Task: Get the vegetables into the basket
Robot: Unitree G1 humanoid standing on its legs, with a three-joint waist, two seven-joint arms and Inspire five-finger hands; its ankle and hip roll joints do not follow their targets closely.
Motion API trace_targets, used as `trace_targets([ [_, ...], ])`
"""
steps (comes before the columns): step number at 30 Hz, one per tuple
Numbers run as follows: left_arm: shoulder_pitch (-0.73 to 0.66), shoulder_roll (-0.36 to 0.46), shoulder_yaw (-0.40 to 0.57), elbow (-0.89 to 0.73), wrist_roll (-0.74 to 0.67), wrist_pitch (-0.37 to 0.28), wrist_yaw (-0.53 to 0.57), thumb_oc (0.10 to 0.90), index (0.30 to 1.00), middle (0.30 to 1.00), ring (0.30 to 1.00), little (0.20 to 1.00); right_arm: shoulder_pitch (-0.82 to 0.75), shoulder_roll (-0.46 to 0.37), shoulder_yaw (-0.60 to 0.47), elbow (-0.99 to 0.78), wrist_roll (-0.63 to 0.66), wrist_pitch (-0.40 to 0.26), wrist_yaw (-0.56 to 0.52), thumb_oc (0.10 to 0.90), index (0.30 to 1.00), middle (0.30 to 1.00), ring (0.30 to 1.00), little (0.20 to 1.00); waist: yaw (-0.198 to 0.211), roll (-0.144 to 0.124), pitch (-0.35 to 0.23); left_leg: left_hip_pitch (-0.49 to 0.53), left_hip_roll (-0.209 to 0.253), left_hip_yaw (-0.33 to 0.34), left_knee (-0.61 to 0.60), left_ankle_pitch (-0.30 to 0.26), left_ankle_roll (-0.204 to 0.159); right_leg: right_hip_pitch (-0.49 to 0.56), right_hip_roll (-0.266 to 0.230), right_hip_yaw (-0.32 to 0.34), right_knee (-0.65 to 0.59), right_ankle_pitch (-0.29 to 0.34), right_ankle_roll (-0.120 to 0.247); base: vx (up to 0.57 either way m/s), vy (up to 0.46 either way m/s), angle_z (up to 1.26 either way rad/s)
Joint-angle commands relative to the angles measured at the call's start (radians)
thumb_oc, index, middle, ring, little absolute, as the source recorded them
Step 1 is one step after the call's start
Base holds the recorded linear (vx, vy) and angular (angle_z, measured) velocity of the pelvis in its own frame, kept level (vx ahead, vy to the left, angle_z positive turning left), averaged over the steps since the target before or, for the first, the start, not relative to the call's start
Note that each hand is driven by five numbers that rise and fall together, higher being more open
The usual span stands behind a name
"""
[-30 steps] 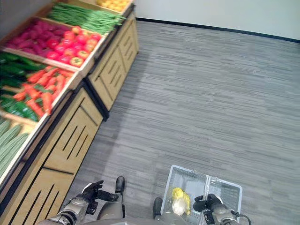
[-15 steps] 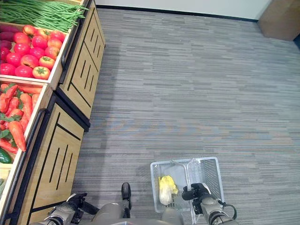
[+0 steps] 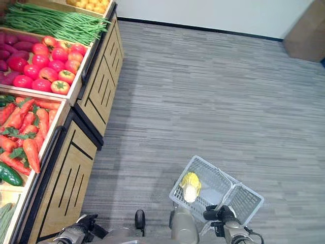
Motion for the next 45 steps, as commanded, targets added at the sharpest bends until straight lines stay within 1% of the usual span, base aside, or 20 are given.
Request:
trace_targets([
  [1,-0.030,0.026,0.031,-0.017,0.018,-0.007,0.007,0.900,1.000,1.000,1.000,1.000,0.023,-0.050,0.064,0.008,-0.028,0.005,0.015,0.400,0.300,0.300,0.300,0.300,0.005,0.003,0.015,0.035,0.058,-0.059,0.083,-0.096,-0.097,-0.045,-0.011,0.016,0.119,0.038,0.044,0.21,-0.154,0.73],
  [2,-0.030,0.020,0.027,-0.016,0.017,-0.006,0.006,0.900,1.000,1.000,1.000,1.000,0.025,-0.055,0.067,0.007,-0.029,0.005,0.017,0.400,0.300,0.300,0.300,0.300,-0.001,0.015,-0.001,0.051,0.080,-0.085,0.061,-0.091,-0.111,-0.041,0.011,0.020,0.132,0.019,0.027,0.23,-0.171,0.74],
  [6,-0.042,0.000,0.003,-0.019,0.014,-0.003,0.007,0.900,1.000,1.000,1.000,1.000,0.024,-0.065,0.079,0.003,-0.028,0.004,0.016,0.400,0.300,0.300,0.300,0.300,-0.009,0.040,-0.018,0.049,0.131,-0.122,0.048,-0.074,-0.145,-0.048,0.026,-0.034,0.172,-0.030,-0.002,0.17,-0.191,0.47],
  [9,-0.054,-0.009,-0.008,-0.027,0.003,-0.004,0.012,0.900,1.000,1.000,1.000,1.000,0.021,-0.067,0.088,0.005,-0.025,0.004,0.016,0.400,0.300,0.300,0.300,0.300,-0.009,0.046,-0.021,0.041,0.152,-0.126,0.040,-0.062,-0.161,-0.041,0.032,-0.058,0.167,-0.043,-0.010,0.08,-0.122,0.58],
  [11,-0.056,-0.016,-0.020,-0.032,0.009,-0.005,0.008,0.900,1.000,1.000,1.000,1.000,0.026,-0.069,0.088,0.006,-0.021,0.006,0.017,0.400,0.300,0.300,0.300,0.300,-0.009,0.052,-0.027,0.037,0.173,-0.116,0.034,-0.049,-0.178,-0.029,0.031,-0.079,0.157,-0.055,-0.017,0.12,-0.130,0.18],
  [13,-0.049,-0.018,-0.020,-0.029,0.012,-0.004,0.009,0.900,1.000,1.000,1.000,1.000,0.040,-0.070,0.088,0.013,-0.029,0.006,0.020,0.400,0.300,0.300,0.300,0.300,-0.009,0.061,-0.040,0.037,0.191,-0.109,0.034,-0.019,-0.195,-0.011,0.039,-0.094,0.147,-0.067,-0.024,0.12,-0.094,0.23],
  [14,-0.049,-0.018,-0.020,-0.029,0.012,-0.004,0.009,0.900,1.000,1.000,1.000,1.000,0.040,-0.070,0.088,0.013,-0.029,0.006,0.020,0.400,0.300,0.300,0.300,0.300,-0.010,0.061,-0.040,0.037,0.191,-0.109,0.034,-0.019,-0.195,-0.011,0.039,-0.094,0.147,-0.067,-0.025,0.12,-0.120,0.25],
  [17,-0.038,-0.015,-0.007,-0.027,0.007,-0.004,0.010,0.900,1.000,1.000,1.000,1.000,0.055,-0.068,0.098,0.017,-0.047,0.007,0.029,0.400,0.300,0.300,0.300,0.300,-0.001,0.071,-0.043,0.027,0.206,-0.112,0.083,0.032,-0.220,0.025,0.054,-0.107,0.137,-0.092,-0.044,0.11,-0.127,0.21],
  [18,-0.032,-0.018,0.011,-0.027,-0.015,-0.002,0.006,0.900,1.000,1.000,1.000,1.000,0.064,-0.066,0.102,0.017,-0.053,0.006,0.035,0.400,0.300,0.300,0.300,0.300,0.013,0.066,-0.028,-0.029,0.189,-0.115,0.215,0.103,-0.250,0.088,0.061,-0.122,0.108,-0.110,-0.066,0.09,-0.187,0.46],
  [19,-0.032,-0.024,0.006,-0.037,-0.019,-0.002,0.007,0.900,1.000,1.000,1.000,1.000,0.060,-0.071,0.110,0.016,-0.061,0.008,0.037,0.400,0.300,0.300,0.300,0.300,0.025,0.047,-0.009,-0.084,0.163,-0.107,0.309,0.116,-0.247,0.123,0.049,-0.129,0.099,-0.121,-0.076,0.16,-0.121,0.74],
  [20,-0.029,-0.035,0.004,-0.043,-0.026,0.000,0.006,0.900,1.000,1.000,1.000,1.000,0.063,-0.075,0.101,0.022,-0.064,0.012,0.032,0.400,0.300,0.300,0.300,0.300,0.039,0.038,-0.005,-0.151,0.191,-0.018,0.188,0.073,-0.217,0.168,0.017,-0.131,0.094,-0.140,-0.052,0.16,-0.007,0.78],
  [21,-0.028,-0.039,-0.002,-0.047,-0.024,-0.001,0.009,0.900,1.000,1.000,1.000,1.000,0.063,-0.076,0.094,0.018,-0.058,0.011,0.028,0.400,0.300,0.300,0.300,0.300,0.047,0.040,-0.007,-0.189,0.197,-0.002,0.133,0.094,-0.214,0.179,0.014,-0.130,0.092,-0.142,-0.043,0.24,0.127,0.69],
  [22,-0.028,-0.042,-0.010,-0.048,-0.019,-0.001,0.008,0.900,1.000,1.000,1.000,1.000,0.062,-0.076,0.091,0.016,-0.060,0.011,0.024,0.400,0.300,0.300,0.300,0.300,0.054,0.052,-0.012,-0.190,0.201,0.012,0.095,0.105,-0.209,0.185,0.020,-0.111,0.110,-0.164,-0.037,0.16,0.122,0.20],
  [24,-0.023,-0.042,-0.016,-0.044,-0.011,-0.001,0.002,0.900,1.000,1.000,1.000,1.000,0.065,-0.072,0.090,0.017,-0.061,0.010,0.025,0.400,0.300,0.300,0.300,0.300,0.051,0.055,-0.018,-0.185,0.199,0.020,0.093,0.106,-0.207,0.185,0.019,-0.108,0.112,-0.163,-0.036,0.08,0.119,-0.34],
  [25,-0.025,-0.035,-0.016,-0.049,-0.006,-0.005,0.002,0.900,1.000,1.000,1.000,1.000,0.061,-0.067,0.088,0.016,-0.061,0.010,0.024,0.400,0.300,0.300,0.300,0.300,0.048,0.046,-0.026,-0.171,0.177,0.018,0.102,0.075,-0.194,0.181,0.006,-0.088,0.109,-0.149,-0.031,0.05,0.150,-0.57],
  [29,-0.027,-0.021,-0.009,-0.050,-0.002,-0.008,0.004,0.900,1.000,1.000,1.000,1.000,0.060,-0.055,0.087,0.030,-0.065,0.014,0.023,0.400,0.300,0.300,0.300,0.300,0.055,0.036,-0.031,-0.147,0.157,0.051,0.095,0.048,-0.174,0.184,-0.014,-0.058,0.089,-0.128,-0.014,0.04,0.143,-0.58],
  [31,-0.027,-0.017,-0.005,-0.050,-0.005,-0.008,0.005,0.900,1.000,1.000,1.000,1.000,0.058,-0.052,0.088,0.033,-0.068,0.015,0.023,0.400,0.300,0.300,0.300,0.300,0.057,0.033,-0.031,-0.142,0.154,0.055,0.090,0.045,-0.169,0.184,-0.017,-0.052,0.086,-0.122,-0.009,0.01,0.099,-0.34],
  [32,-0.026,-0.008,0.002,-0.043,-0.004,-0.008,0.006,0.900,1.000,1.000,1.000,1.000,0.055,-0.046,0.089,0.035,-0.069,0.018,0.025,0.400,0.300,0.300,0.300,0.300,0.061,0.025,-0.032,-0.134,0.147,0.067,0.084,0.038,-0.160,0.178,-0.023,-0.038,0.084,-0.113,0.001,0.02,0.150,-0.11],
  [35,-0.024,0.004,0.005,-0.033,0.005,-0.005,0.004,0.900,1.000,1.000,1.000,1.000,0.053,-0.037,0.093,0.038,-0.077,0.019,0.028,0.400,0.300,0.300,0.300,0.300,0.064,0.017,-0.031,-0.124,0.137,0.075,0.081,0.028,-0.148,0.172,-0.030,-0.024,0.088,-0.107,0.011,0.02,0.116,-0.17],
  [45,-0.015,0.014,0.020,-0.022,0.010,-0.007,-0.001,0.900,1.000,1.000,1.000,1.000,0.048,-0.025,0.099,0.049,-0.085,0.025,0.038,0.400,0.300,0.300,0.300,0.300,0.072,-0.014,-0.031,-0.097,0.101,0.076,0.090,-0.012,-0.113,0.159,-0.049,0.008,0.094,-0.078,0.037,0.01,0.063,-0.06],
])
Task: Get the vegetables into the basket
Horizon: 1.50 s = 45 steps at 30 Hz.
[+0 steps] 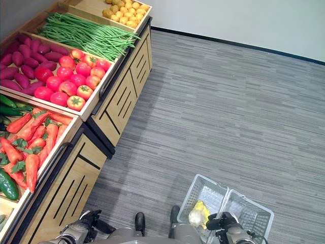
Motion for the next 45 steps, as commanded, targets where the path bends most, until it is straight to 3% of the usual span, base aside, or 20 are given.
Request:
trace_targets([
  [1,-0.002,0.021,0.002,0.014,0.013,-0.004,0.005,0.900,1.000,1.000,1.000,1.000,0.014,0.002,0.031,0.021,-0.035,0.009,0.020,0.400,0.300,0.300,0.300,0.300,0.021,-0.066,0.017,-0.008,-0.001,-0.010,0.046,-0.062,-0.026,0.017,-0.138,0.068,-0.029,0.061,0.165,0.00,0.067,-0.01],
  [5,-0.003,0.021,0.009,0.006,-0.008,-0.007,0.009,0.900,1.000,1.000,1.000,1.000,0.012,0.003,0.025,0.022,-0.033,0.008,0.023,0.400,0.300,0.300,0.300,0.300,0.030,-0.077,0.021,-0.015,-0.018,-0.028,0.044,-0.066,-0.013,0.004,-0.156,0.059,0.000,0.066,0.177,-0.02,0.094,-0.04],
  [7,0.001,0.026,0.017,0.004,-0.015,-0.005,0.009,0.900,1.000,1.000,1.000,1.000,0.012,0.005,0.023,0.021,-0.028,0.008,0.024,0.400,0.300,0.300,0.300,0.300,0.036,-0.075,0.029,-0.011,-0.022,-0.038,0.048,-0.069,0.000,-0.022,-0.151,0.064,0.103,0.049,0.181,-0.01,0.109,0.03],
  [9,0.001,0.029,0.026,0.003,-0.029,-0.003,0.013,0.900,1.000,1.000,1.000,1.000,0.012,0.007,0.020,0.012,-0.016,0.004,0.027,0.400,0.300,0.300,0.300,0.300,0.031,-0.069,0.051,0.021,-0.026,-0.068,0.040,-0.075,0.008,-0.080,-0.153,0.091,0.200,0.102,0.191,0.10,0.080,0.08],
  [13,-0.018,0.032,0.017,0.005,-0.043,-0.006,0.013,0.900,1.000,1.000,1.000,1.000,-0.002,0.001,0.029,0.006,-0.002,0.002,0.023,0.400,0.300,0.300,0.300,0.300,-0.003,-0.066,0.085,0.063,-0.026,-0.155,0.037,-0.089,0.001,-0.166,-0.132,0.171,0.086,0.158,0.182,0.18,-0.065,0.81],
  [14,-0.030,0.029,0.012,0.008,-0.049,-0.009,0.015,0.900,1.000,1.000,1.000,1.000,-0.005,0.001,0.032,0.009,0.004,-0.001,0.023,0.400,0.300,0.300,0.300,0.300,-0.021,-0.073,0.086,0.076,-0.038,-0.201,0.041,-0.102,0.000,-0.177,-0.107,0.213,0.030,0.152,0.184,0.27,-0.098,0.97],
  [16,-0.032,0.029,0.012,0.010,-0.052,-0.009,0.015,0.900,1.000,1.000,1.000,1.000,-0.007,0.002,0.034,0.008,0.006,-0.001,0.025,0.400,0.300,0.300,0.300,0.300,-0.027,-0.075,0.085,0.083,-0.038,-0.218,0.038,-0.106,-0.002,-0.177,-0.092,0.226,0.031,0.149,0.183,0.18,-0.129,1.49],
  [17,-0.037,0.024,0.004,0.017,-0.053,-0.008,0.015,0.900,1.000,1.000,1.000,1.000,-0.001,0.001,0.041,0.013,0.005,0.000,0.028,0.400,0.300,0.300,0.300,0.300,-0.030,-0.081,0.050,0.090,-0.024,-0.268,0.007,-0.093,-0.023,-0.136,-0.059,0.256,0.058,0.095,0.160,0.19,-0.225,1.37],
  [24,-0.047,0.006,-0.016,0.018,-0.058,0.000,0.023,0.900,1.000,1.000,1.000,1.000,0.018,-0.014,0.039,0.023,-0.003,0.003,0.022,0.400,0.300,0.300,0.300,0.300,-0.035,-0.046,0.032,0.082,0.046,-0.362,-0.009,-0.061,-0.073,-0.123,-0.050,0.152,0.116,0.008,0.121,0.11,-0.192,0.74],
  [30,-0.062,0.000,-0.039,0.006,-0.051,-0.001,0.021,0.900,1.000,1.000,1.000,1.000,0.027,-0.014,0.037,0.015,0.003,-0.002,0.018,0.400,0.300,0.300,0.300,0.300,-0.048,-0.030,0.044,0.051,0.090,-0.388,-0.005,-0.030,-0.109,-0.111,-0.046,0.091,0.148,-0.046,0.098,0.04,-0.113,0.51],
  [31,-0.063,-0.002,-0.042,0.004,-0.051,-0.001,0.018,0.900,1.000,1.000,1.000,1.000,0.030,-0.013,0.040,0.013,0.001,-0.003,0.019,0.400,0.300,0.300,0.300,0.300,-0.049,-0.029,0.042,0.042,0.098,-0.381,-0.006,-0.021,-0.116,-0.100,-0.047,0.073,0.141,-0.050,0.094,0.07,-0.151,0.66],
  [33,-0.068,-0.014,-0.057,-0.012,-0.043,0.001,0.015,0.900,1.000,1.000,1.000,1.000,0.037,-0.024,0.034,0.005,-0.009,-0.003,0.024,0.400,0.300,0.300,0.300,0.300,-0.066,-0.030,0.045,-0.008,0.112,-0.230,0.018,0.008,-0.120,-0.045,-0.089,0.015,0.097,-0.039,0.102,0.03,-0.067,0.84],
  [34,-0.071,-0.019,-0.065,-0.021,-0.038,0.001,0.014,0.900,1.000,1.000,1.000,1.000,0.037,-0.031,0.028,0.001,-0.009,-0.003,0.023,0.400,0.300,0.300,0.300,0.300,-0.077,-0.026,0.050,-0.022,0.121,-0.120,0.029,0.014,-0.118,-0.026,-0.104,-0.003,0.089,-0.038,0.108,-0.03,0.014,1.25],
  [35,-0.072,-0.019,-0.065,-0.021,-0.038,0.001,0.014,0.900,1.000,1.000,1.000,1.000,0.037,-0.031,0.028,0.001,-0.010,-0.003,0.023,0.400,0.300,0.300,0.300,0.300,-0.078,-0.027,0.047,-0.027,0.120,-0.120,0.030,0.017,-0.118,-0.029,-0.106,-0.003,0.086,-0.034,0.108,-0.04,-0.007,1.41],
  [36,-0.080,-0.025,-0.077,-0.032,-0.027,0.003,0.008,0.900,1.000,1.000,1.000,1.000,0.035,-0.037,0.021,-0.003,-0.012,-0.003,0.024,0.400,0.300,0.300,0.300,0.300,-0.101,-0.019,0.046,-0.046,0.140,0.039,0.041,0.035,-0.116,-0.014,-0.124,-0.034,0.075,-0.027,0.115,-0.06,0.012,1.13],
  [37,-0.082,-0.029,-0.077,-0.045,-0.024,0.005,0.004,0.900,1.000,1.000,1.000,1.000,0.032,-0.041,0.013,-0.005,-0.013,0.002,0.025,0.400,0.300,0.300,0.300,0.300,-0.108,-0.012,0.046,-0.060,0.143,0.109,0.058,0.042,-0.115,-0.009,-0.130,-0.044,0.069,-0.020,0.117,-0.04,0.032,0.85],
  [40,-0.066,-0.029,-0.053,-0.041,-0.030,0.001,0.007,0.900,1.000,1.000,1.000,1.000,0.021,-0.033,0.023,0.005,-0.027,0.009,0.024,0.400,0.300,0.300,0.300,0.300,-0.094,-0.008,0.035,-0.046,0.117,0.096,0.073,0.000,-0.101,-0.002,-0.123,-0.031,0.066,-0.021,0.116,0.07,0.078,0.45],
  [45,-0.043,-0.020,-0.037,-0.024,-0.023,0.001,0.009,0.900,1.000,1.000,1.000,1.000,0.026,-0.009,0.022,0.013,-0.041,0.014,0.026,0.400,0.300,0.300,0.300,0.300,-0.072,-0.031,0.021,-0.030,0.089,0.121,0.090,-0.036,-0.074,0.019,-0.158,0.001,0.059,-0.010,0.136,0.08,0.117,-0.46],
])
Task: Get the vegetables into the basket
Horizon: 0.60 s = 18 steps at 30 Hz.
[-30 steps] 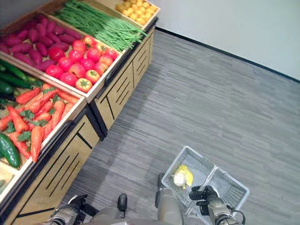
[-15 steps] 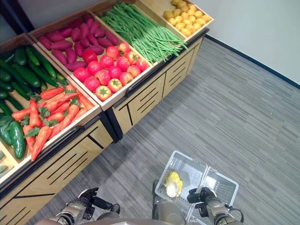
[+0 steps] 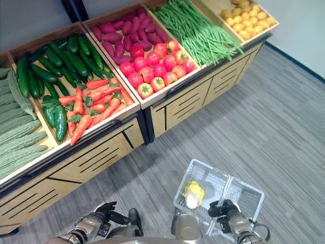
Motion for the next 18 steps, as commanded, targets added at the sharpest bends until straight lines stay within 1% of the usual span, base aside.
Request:
trace_targets([
  [1,0.017,0.045,0.024,0.018,0.026,-0.001,0.009,0.900,1.000,1.000,1.000,1.000,0.042,-0.001,0.063,0.036,-0.045,0.032,0.024,0.400,0.300,0.300,0.300,0.300,0.016,-0.027,-0.020,-0.034,0.025,-0.085,0.062,-0.021,-0.045,0.067,-0.051,0.072,0.051,-0.064,0.099,0.03,0.101,-0.15],
  [2,0.018,0.048,0.026,0.019,0.027,-0.001,0.010,0.900,1.000,1.000,1.000,1.000,0.042,0.002,0.065,0.033,-0.044,0.032,0.023,0.400,0.300,0.300,0.300,0.300,0.019,-0.031,-0.019,-0.031,0.020,-0.089,0.062,-0.025,-0.042,0.067,-0.054,0.078,0.049,-0.061,0.102,0.02,0.094,-0.16],
  [3,0.020,0.052,0.030,0.016,0.023,-0.002,0.011,0.900,1.000,1.000,1.000,1.000,0.039,0.004,0.069,0.032,-0.046,0.033,0.025,0.400,0.300,0.300,0.300,0.300,0.027,-0.037,-0.016,-0.032,0.006,-0.107,0.062,-0.034,-0.033,0.061,-0.055,0.090,0.048,-0.052,0.107,0.02,0.094,-0.14],
  [4,0.020,0.052,0.030,0.016,0.023,-0.002,0.011,0.900,1.000,1.000,1.000,1.000,0.039,0.004,0.069,0.032,-0.046,0.033,0.025,0.400,0.300,0.300,0.300,0.300,0.027,-0.037,-0.016,-0.031,0.006,-0.106,0.062,-0.034,-0.033,0.061,-0.055,0.091,0.048,-0.052,0.108,0.00,0.126,-0.20],
  [5,0.021,0.058,0.033,0.018,0.019,-0.003,0.012,0.900,1.000,1.000,1.000,1.000,0.031,0.007,0.081,0.033,-0.054,0.033,0.027,0.400,0.300,0.300,0.300,0.300,0.043,-0.045,-0.011,-0.033,-0.013,-0.140,0.056,-0.043,-0.022,0.050,-0.056,0.108,0.054,-0.045,0.114,-0.01,0.103,-0.30],
  [8,0.018,0.067,0.037,0.019,0.014,-0.003,0.014,0.900,1.000,1.000,1.000,1.000,0.020,0.009,0.084,0.031,-0.059,0.036,0.028,0.400,0.300,0.300,0.300,0.300,0.056,-0.055,0.006,-0.031,-0.038,-0.174,0.054,-0.057,0.000,0.029,-0.061,0.123,0.105,-0.038,0.125,-0.01,0.125,-0.25],
  [9,0.018,0.067,0.037,0.019,0.014,-0.003,0.014,0.900,1.000,1.000,1.000,1.000,0.019,0.009,0.083,0.032,-0.059,0.036,0.028,0.400,0.300,0.300,0.300,0.300,0.056,-0.056,0.006,-0.030,-0.038,-0.174,0.054,-0.058,0.001,0.028,-0.062,0.124,0.107,-0.039,0.126,-0.03,0.097,-0.02],
  [10,0.017,0.074,0.038,0.021,0.018,0.000,0.012,0.900,1.000,1.000,1.000,1.000,0.013,0.011,0.089,0.026,-0.061,0.035,0.029,0.400,0.300,0.300,0.300,0.300,0.061,-0.061,0.019,-0.025,-0.045,-0.181,0.057,-0.066,0.017,0.000,-0.060,0.144,0.188,-0.025,0.136,-0.02,0.068,0.02],
  [11,0.016,0.074,0.038,0.021,0.018,0.000,0.012,0.900,1.000,1.000,1.000,1.000,0.013,0.011,0.089,0.026,-0.061,0.035,0.029,0.400,0.300,0.300,0.300,0.300,0.062,-0.062,0.019,-0.025,-0.046,-0.179,0.058,-0.066,0.017,-0.003,-0.061,0.147,0.192,-0.026,0.137,-0.03,0.096,0.01],
  [12,0.016,0.080,0.036,0.021,0.021,0.000,0.010,0.900,1.000,1.000,1.000,1.000,0.011,0.012,0.096,0.021,-0.065,0.032,0.030,0.400,0.300,0.300,0.300,0.300,0.062,-0.064,0.028,-0.022,-0.050,-0.190,0.062,-0.066,0.024,-0.020,-0.060,0.169,0.243,-0.009,0.142,0.02,0.038,0.03],
  [13,0.012,0.088,0.033,0.022,0.021,0.001,0.009,0.900,1.000,1.000,1.000,1.000,0.007,0.013,0.103,0.017,-0.066,0.029,0.030,0.400,0.300,0.300,0.300,0.300,0.060,-0.068,0.041,-0.013,-0.055,-0.215,0.065,-0.071,0.026,-0.045,-0.049,0.208,0.262,0.006,0.140,0.07,0.025,0.06],
  [16,0.010,0.096,0.034,0.027,0.014,-0.002,0.009,0.900,1.000,1.000,1.000,1.000,-0.001,0.011,0.107,0.016,-0.055,0.029,0.034,0.400,0.300,0.300,0.300,0.300,0.039,-0.070,0.043,0.016,-0.059,-0.256,0.048,-0.074,0.019,-0.070,-0.017,0.278,0.164,0.012,0.130,0.11,-0.028,0.22],
  [17,0.010,0.096,0.034,0.027,0.014,-0.002,0.009,0.900,1.000,1.000,1.000,1.000,-0.001,0.010,0.107,0.017,-0.055,0.029,0.034,0.400,0.300,0.300,0.300,0.300,0.039,-0.068,0.044,0.018,-0.057,-0.258,0.049,-0.076,0.018,-0.067,-0.015,0.277,0.164,0.010,0.129,0.12,-0.064,0.58],
  [18,0.007,0.096,0.032,0.035,0.009,-0.003,0.009,0.900,1.000,1.000,1.000,1.000,-0.003,0.008,0.105,0.023,-0.038,0.026,0.033,0.400,0.300,0.300,0.300,0.300,0.022,-0.075,0.049,0.026,-0.062,-0.298,0.052,-0.080,0.015,-0.088,0.018,0.341,0.106,0.014,0.130,0.09,-0.048,0.71],
])
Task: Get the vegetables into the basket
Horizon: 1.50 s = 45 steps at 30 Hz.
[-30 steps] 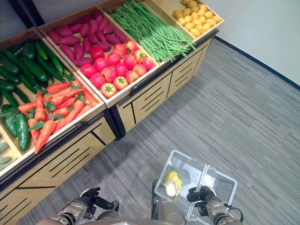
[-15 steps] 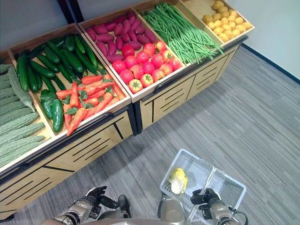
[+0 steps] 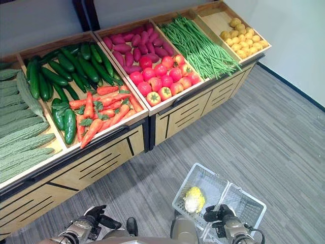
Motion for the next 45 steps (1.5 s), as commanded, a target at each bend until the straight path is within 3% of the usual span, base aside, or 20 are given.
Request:
trace_targets([
  [1,0.003,0.025,0.030,0.005,0.009,-0.003,0.005,0.900,1.000,1.000,1.000,1.000,0.031,-0.014,0.077,0.027,-0.031,0.021,0.039,0.400,0.300,0.300,0.300,0.300,-0.008,0.000,0.060,-0.002,0.000,-0.136,0.062,-0.043,-0.028,0.030,0.038,0.064,-0.077,0.035,0.010,0.11,-0.106,0.76],
  [2,0.003,0.024,0.042,0.012,-0.018,-0.004,0.004,0.900,1.000,1.000,1.000,1.000,0.037,-0.011,0.075,0.034,-0.018,0.017,0.041,0.400,0.300,0.300,0.300,0.300,-0.013,-0.009,0.061,-0.004,-0.003,-0.165,0.070,-0.046,-0.033,0.028,0.063,0.079,-0.077,0.026,0.007,0.05,-0.136,1.14],
  [3,0.009,0.019,0.056,0.009,-0.053,-0.008,-0.007,0.900,1.000,1.000,1.000,1.000,0.050,-0.005,0.070,0.035,-0.009,0.017,0.044,0.400,0.300,0.300,0.300,0.300,-0.005,-0.013,0.051,-0.015,0.000,-0.186,0.077,-0.039,-0.042,0.059,0.056,0.068,-0.085,-0.001,-0.001,0.07,-0.261,1.44],
  [6,0.017,0.004,0.077,0.019,-0.113,-0.005,-0.016,0.900,1.000,1.000,1.000,1.000,0.062,-0.002,0.070,0.032,0.001,0.015,0.045,0.400,0.300,0.300,0.300,0.300,0.005,0.011,0.024,-0.024,0.064,-0.260,0.044,0.007,-0.093,0.097,0.097,0.021,-0.065,-0.085,-0.041,0.07,-0.392,0.87],
  [10,0.010,-0.024,0.091,0.000,-0.207,-0.003,-0.027,0.900,1.000,1.000,1.000,1.000,0.072,-0.014,0.055,0.039,0.010,0.018,0.040,0.400,0.300,0.300,0.300,0.300,0.003,0.033,0.023,-0.066,0.114,-0.306,0.007,0.085,-0.141,0.120,0.098,-0.095,-0.075,-0.107,-0.068,0.00,-0.302,0.94],
  [11,0.004,-0.032,0.088,0.000,-0.212,-0.004,-0.029,0.900,1.000,1.000,1.000,1.000,0.075,-0.017,0.049,0.043,0.011,0.018,0.040,0.400,0.300,0.300,0.300,0.300,-0.002,0.037,0.023,-0.078,0.115,-0.287,0.005,0.095,-0.142,0.130,0.085,-0.121,-0.088,-0.106,-0.069,-0.03,-0.084,0.93],
  [14,0.003,-0.045,0.074,-0.009,-0.195,-0.004,-0.042,0.900,1.000,1.000,1.000,1.000,0.073,-0.032,0.039,0.053,-0.002,0.026,0.047,0.400,0.300,0.300,0.300,0.300,-0.023,0.050,0.022,-0.085,0.124,-0.131,0.039,0.079,-0.135,0.146,0.056,-0.171,-0.095,-0.104,-0.067,-0.03,0.004,1.19],
  [15,0.008,-0.044,0.064,-0.016,-0.174,-0.007,-0.042,0.900,1.000,1.000,1.000,1.000,0.076,-0.037,0.044,0.050,-0.019,0.030,0.052,0.400,0.300,0.300,0.300,0.300,-0.027,0.058,0.022,-0.095,0.134,-0.072,0.043,0.100,-0.137,0.155,0.049,-0.184,-0.095,-0.102,-0.068,0.00,0.030,0.51],
  [21,0.028,-0.050,0.054,-0.036,-0.163,-0.009,-0.039,0.900,1.000,1.000,1.000,1.000,0.066,-0.033,0.044,0.052,-0.022,0.033,0.049,0.400,0.300,0.300,0.300,0.300,-0.024,0.059,0.000,-0.061,0.108,-0.055,0.046,0.057,-0.116,0.171,0.043,-0.160,-0.097,-0.091,-0.059,0.03,0.046,-0.03],
  [26,0.049,-0.046,0.050,-0.148,-0.232,-0.027,-0.035,0.900,1.000,1.000,1.000,1.000,0.067,-0.023,0.044,0.053,-0.029,0.033,0.044,0.400,0.300,0.300,0.300,0.300,-0.010,0.061,-0.012,-0.035,0.084,-0.069,0.033,0.036,-0.100,0.188,0.029,-0.144,-0.120,-0.074,-0.049,-0.01,0.091,-0.13],
  [31,0.087,-0.013,0.053,-0.374,-0.308,-0.050,-0.032,0.900,1.000,1.000,1.000,1.000,0.072,-0.026,0.028,0.033,-0.030,0.032,0.047,0.400,0.300,0.300,0.300,0.300,0.000,0.057,-0.012,-0.016,0.068,-0.080,0.026,0.026,-0.088,0.196,0.019,-0.135,-0.131,-0.060,-0.036,-0.02,0.066,-0.03],
  [32,0.098,-0.003,0.058,-0.440,-0.320,-0.054,-0.029,0.900,1.000,1.000,1.000,1.000,0.075,-0.027,0.022,0.028,-0.027,0.031,0.046,0.400,0.300,0.300,0.300,0.300,0.002,0.056,-0.012,-0.012,0.066,-0.081,0.023,0.025,-0.087,0.199,0.017,-0.133,-0.134,-0.056,-0.033,-0.02,0.049,-0.03],
  [33,0.140,0.027,0.077,-0.612,-0.348,-0.065,-0.030,0.900,1.000,1.000,1.000,1.000,0.087,-0.032,0.000,0.013,-0.026,0.029,0.048,0.400,0.300,0.300,0.300,0.300,0.006,0.056,-0.015,-0.005,0.062,-0.082,0.013,0.026,-0.086,0.200,0.014,-0.133,-0.140,-0.050,-0.027,-0.02,0.049,-0.02],
  [35,0.158,0.039,0.090,-0.672,-0.364,-0.066,-0.028,0.900,1.000,1.000,1.000,1.000,0.092,-0.034,-0.008,0.008,-0.025,0.029,0.048,0.400,0.300,0.300,0.300,0.300,0.007,0.056,-0.016,-0.001,0.061,-0.083,0.009,0.027,-0.086,0.201,0.014,-0.133,-0.143,-0.048,-0.025,-0.02,0.038,-0.05],
  [37,0.215,0.076,0.150,-0.877,-0.405,-0.079,-0.029,0.900,1.000,1.000,1.000,1.000,0.111,-0.039,-0.041,0.007,-0.020,0.028,0.054,0.400,0.300,0.300,0.300,0.300,0.013,0.056,-0.024,0.009,0.059,-0.087,-0.002,0.027,-0.086,0.206,0.011,-0.134,-0.156,-0.038,-0.019,-0.02,0.038,-0.02],
  [45,0.278,0.100,0.267,-1.134,-0.482,-0.088,0.006,0.900,1.000,1.000,1.000,1.000,0.139,-0.053,-0.094,0.041,-0.001,0.033,0.066,0.400,0.300,0.300,0.300,0.300,0.017,0.069,-0.052,0.034,0.066,-0.084,-0.007,0.020,-0.090,0.238,0.011,-0.122,-0.203,-0.026,-0.018,0.01,0.000,-0.07],
])
